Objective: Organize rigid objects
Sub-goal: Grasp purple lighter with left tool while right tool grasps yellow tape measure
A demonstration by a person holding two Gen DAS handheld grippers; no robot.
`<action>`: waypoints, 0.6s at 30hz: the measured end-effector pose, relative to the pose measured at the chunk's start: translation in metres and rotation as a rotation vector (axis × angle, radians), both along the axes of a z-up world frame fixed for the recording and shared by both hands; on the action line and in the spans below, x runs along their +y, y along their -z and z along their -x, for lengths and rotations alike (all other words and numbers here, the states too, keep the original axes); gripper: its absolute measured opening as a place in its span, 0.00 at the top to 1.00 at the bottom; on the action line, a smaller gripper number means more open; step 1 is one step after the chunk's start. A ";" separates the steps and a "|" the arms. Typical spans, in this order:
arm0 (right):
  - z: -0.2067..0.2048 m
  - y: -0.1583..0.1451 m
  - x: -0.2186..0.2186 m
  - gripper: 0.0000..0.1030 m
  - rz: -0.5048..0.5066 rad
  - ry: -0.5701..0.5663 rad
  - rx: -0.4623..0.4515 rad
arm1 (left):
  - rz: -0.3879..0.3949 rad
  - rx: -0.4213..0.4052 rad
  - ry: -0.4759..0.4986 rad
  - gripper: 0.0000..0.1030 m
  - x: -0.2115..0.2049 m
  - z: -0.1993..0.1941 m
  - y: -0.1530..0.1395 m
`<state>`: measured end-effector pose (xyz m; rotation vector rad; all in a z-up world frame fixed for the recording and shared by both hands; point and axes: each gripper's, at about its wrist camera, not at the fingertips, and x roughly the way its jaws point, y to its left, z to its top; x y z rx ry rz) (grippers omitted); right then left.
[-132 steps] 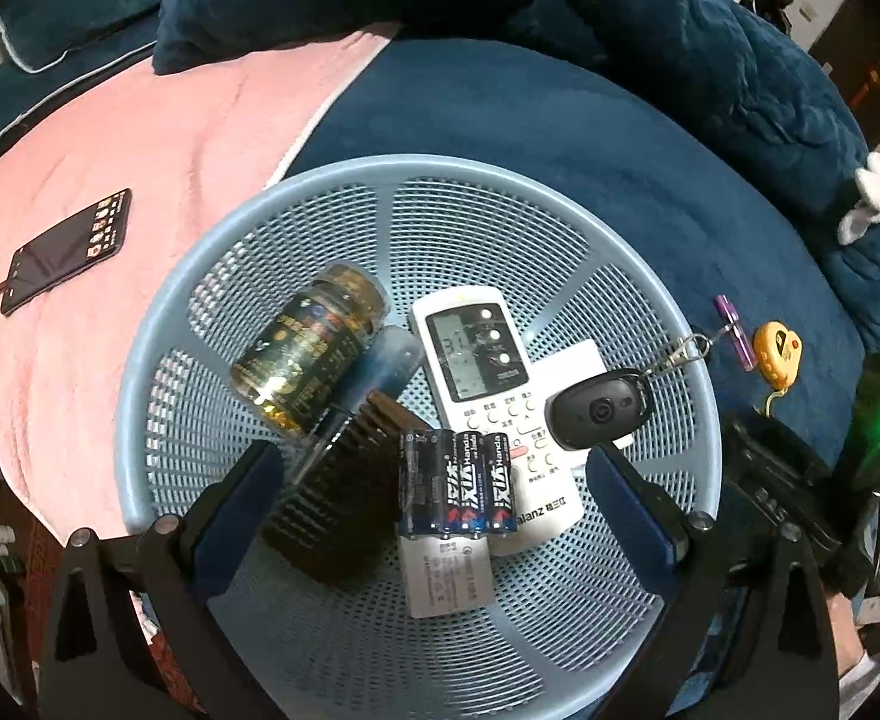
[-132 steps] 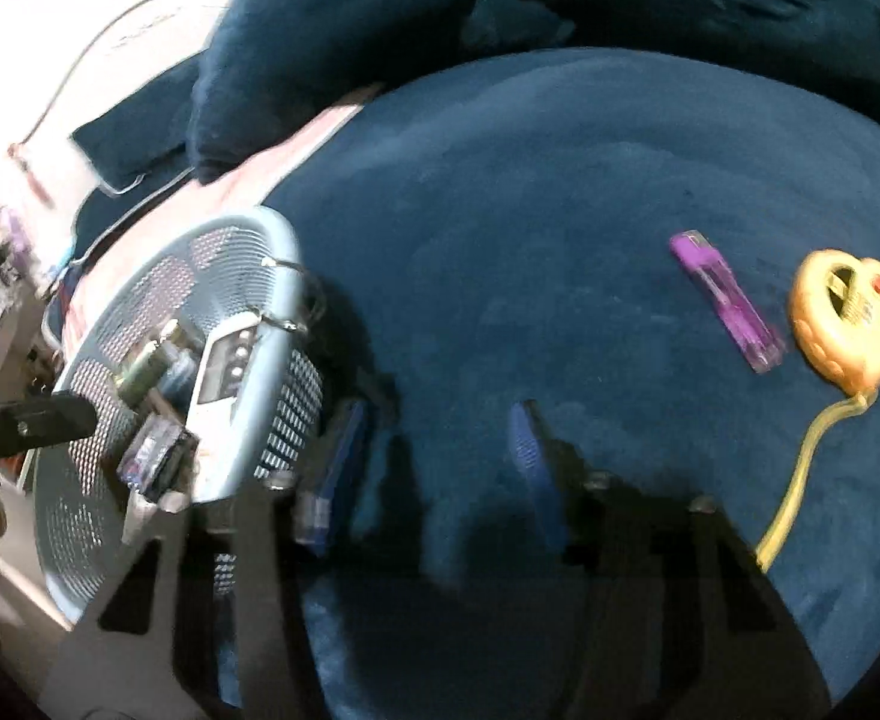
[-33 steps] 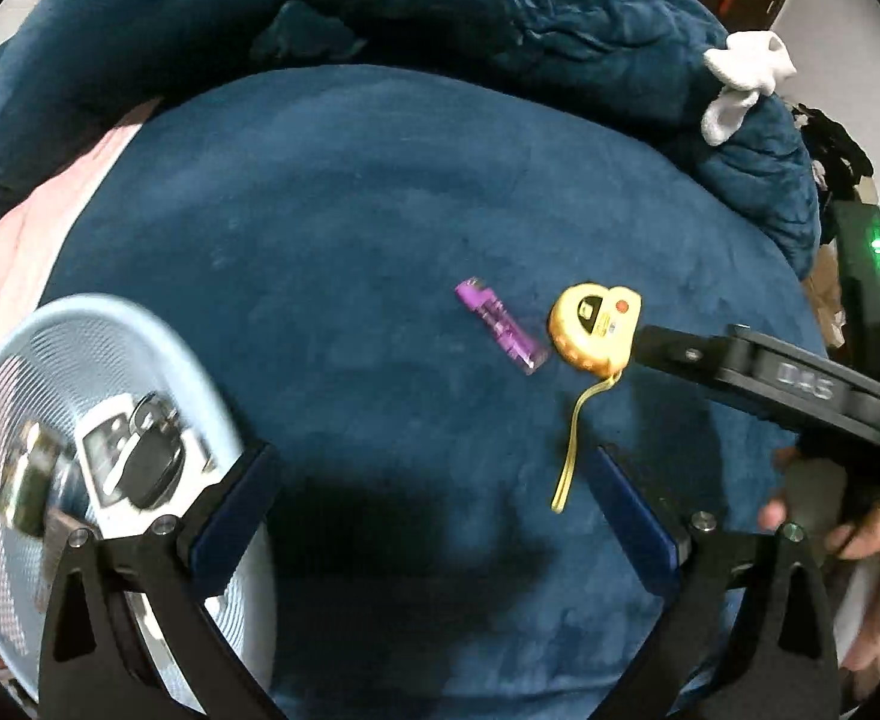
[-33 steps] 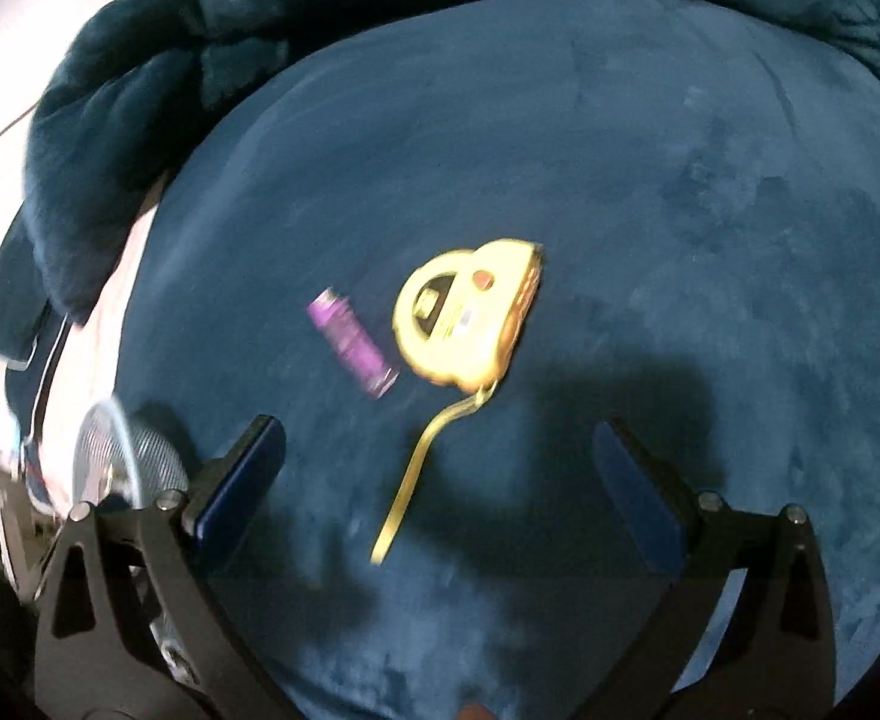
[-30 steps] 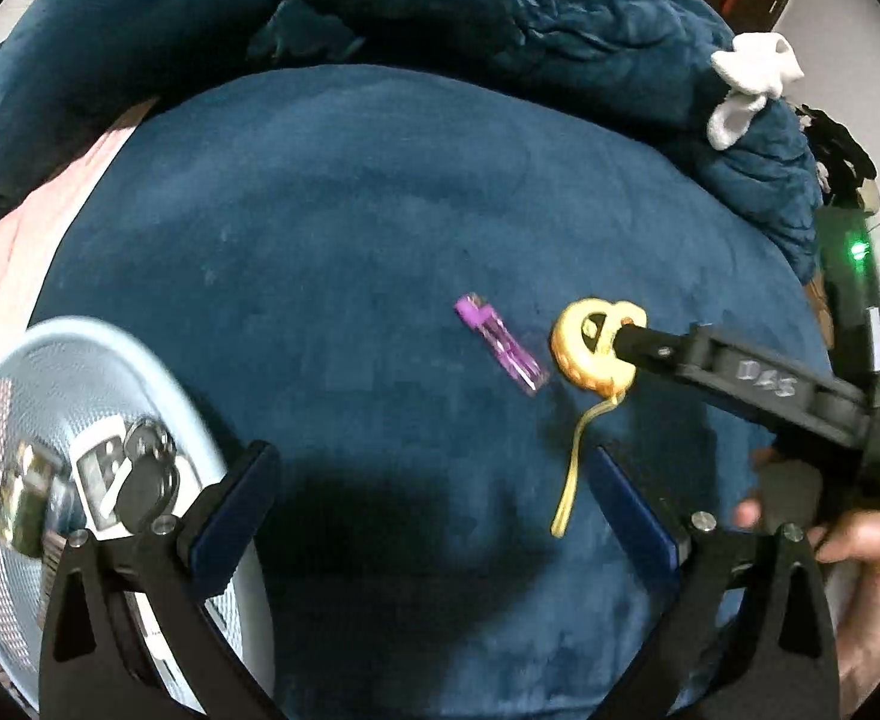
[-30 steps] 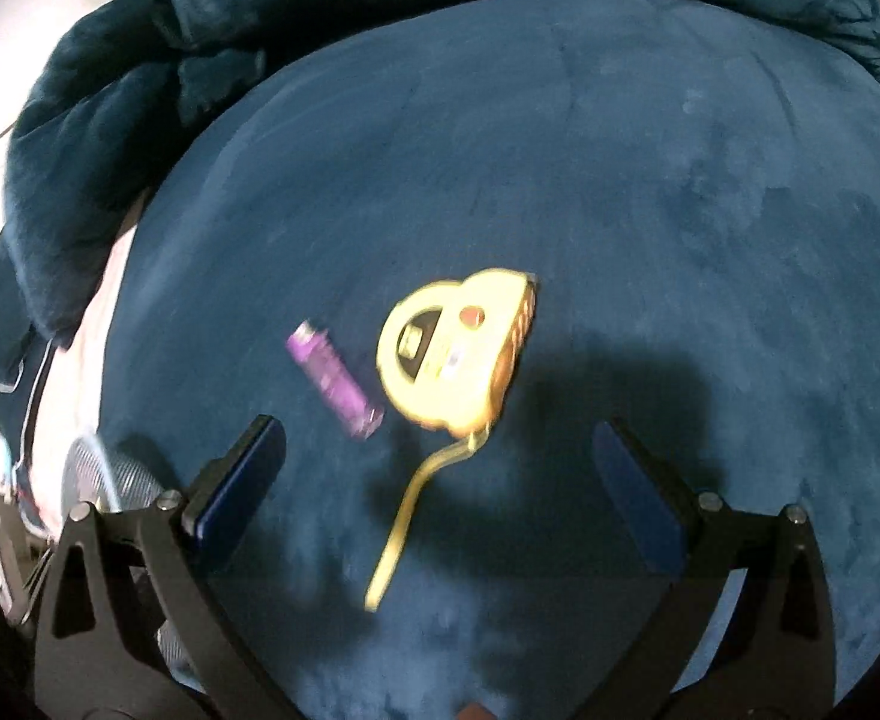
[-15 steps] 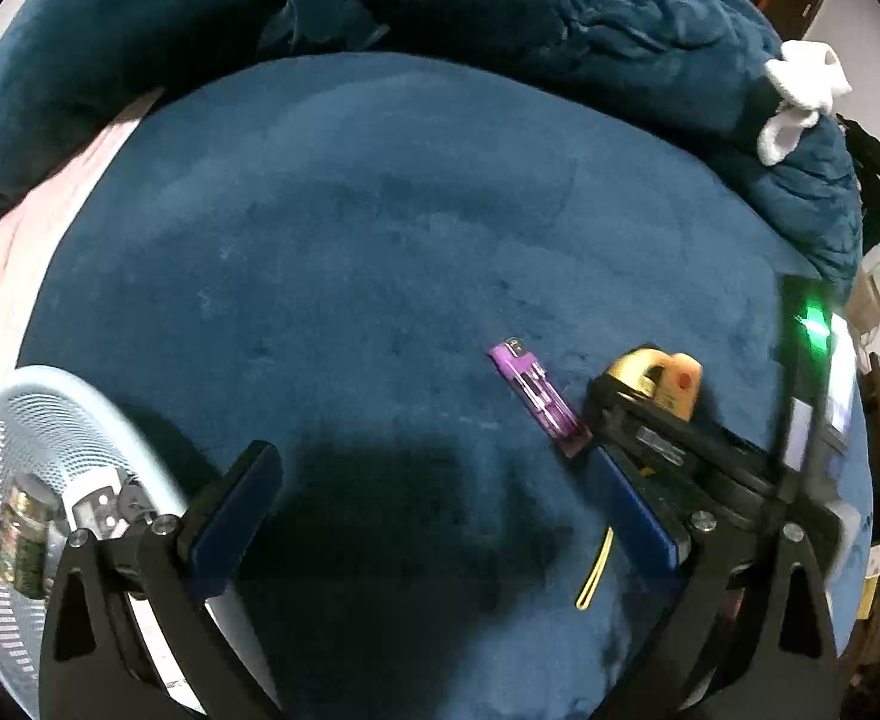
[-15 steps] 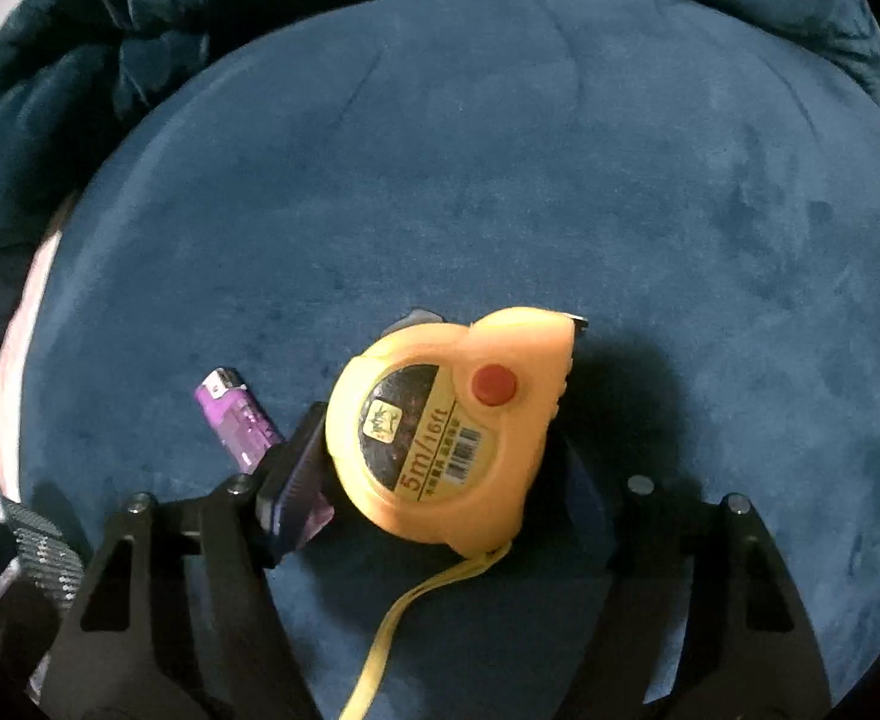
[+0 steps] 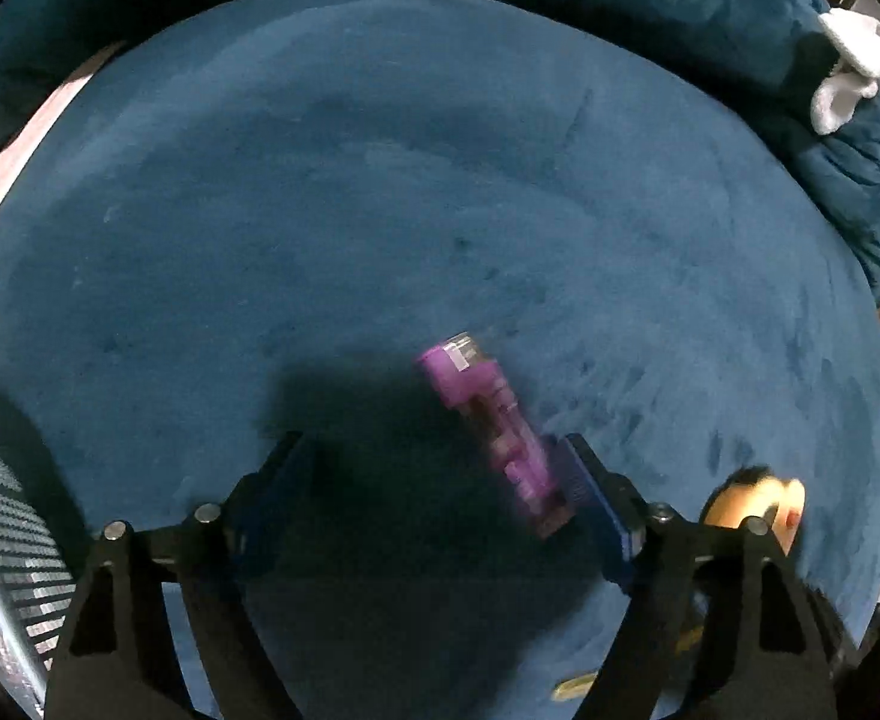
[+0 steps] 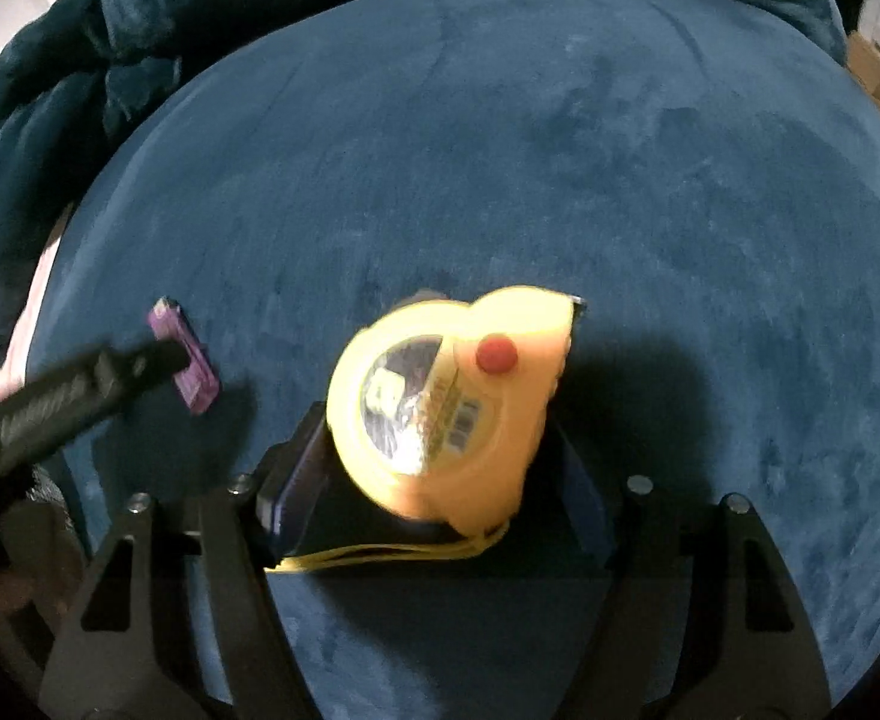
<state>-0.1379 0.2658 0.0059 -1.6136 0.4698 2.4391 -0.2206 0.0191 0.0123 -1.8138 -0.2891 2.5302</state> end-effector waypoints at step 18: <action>0.028 0.007 -0.009 0.32 -0.005 0.101 -0.033 | 0.000 -0.003 0.120 0.75 -0.020 -0.012 0.007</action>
